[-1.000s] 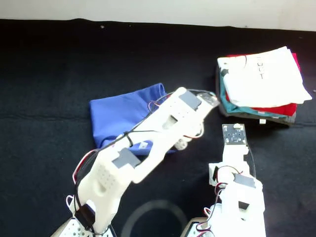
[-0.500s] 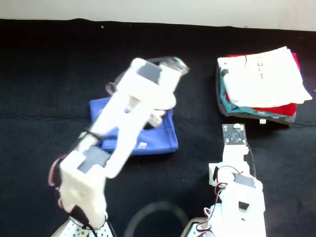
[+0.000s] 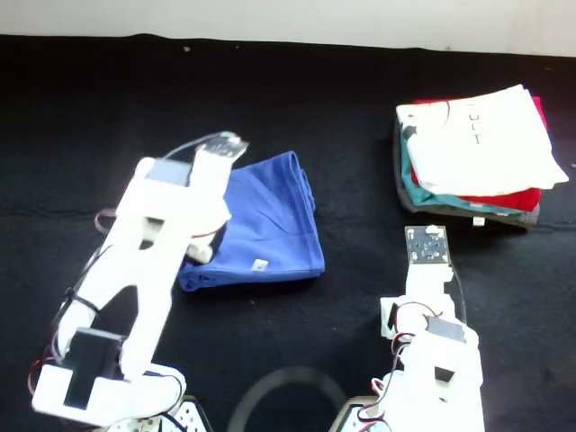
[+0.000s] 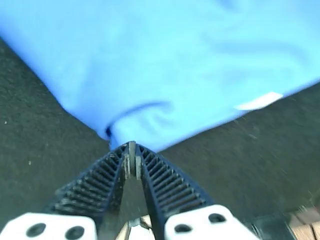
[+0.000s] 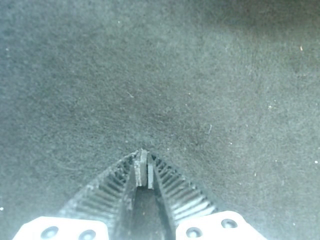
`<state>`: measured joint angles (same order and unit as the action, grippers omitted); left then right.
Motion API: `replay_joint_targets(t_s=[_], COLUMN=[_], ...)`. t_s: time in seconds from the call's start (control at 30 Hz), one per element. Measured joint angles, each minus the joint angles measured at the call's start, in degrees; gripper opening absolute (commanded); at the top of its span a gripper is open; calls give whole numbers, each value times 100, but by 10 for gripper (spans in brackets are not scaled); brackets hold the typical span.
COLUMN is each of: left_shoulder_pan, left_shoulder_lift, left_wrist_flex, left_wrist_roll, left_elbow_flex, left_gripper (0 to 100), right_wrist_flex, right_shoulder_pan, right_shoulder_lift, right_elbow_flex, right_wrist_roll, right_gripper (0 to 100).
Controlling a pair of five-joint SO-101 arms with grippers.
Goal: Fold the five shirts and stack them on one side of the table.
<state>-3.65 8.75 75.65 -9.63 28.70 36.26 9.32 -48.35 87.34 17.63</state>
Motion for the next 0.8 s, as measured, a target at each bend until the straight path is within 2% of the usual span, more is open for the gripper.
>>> replay_joint_targets(t_s=[0.13,0.3,0.67,0.8], left_shoulder_pan=[158,202,299,475], left_shoulder_lift=[149,440,2391,2646], left_wrist_flex=[-633,-791,-536,-536], left_wrist_roll=[-44,-44,-97,-316], left_elbow_flex=[905,1574,1433,1415], left_gripper=[9,9,9,9], right_wrist_flex=[0,0,0,0], right_shoulder_pan=[0,0,0,0], right_shoulder_lift=[0,0,0,0], right_elbow_flex=[0,0,0,0], right_wrist_roll=[0,0,0,0], right_gripper=[5,5,5,5])
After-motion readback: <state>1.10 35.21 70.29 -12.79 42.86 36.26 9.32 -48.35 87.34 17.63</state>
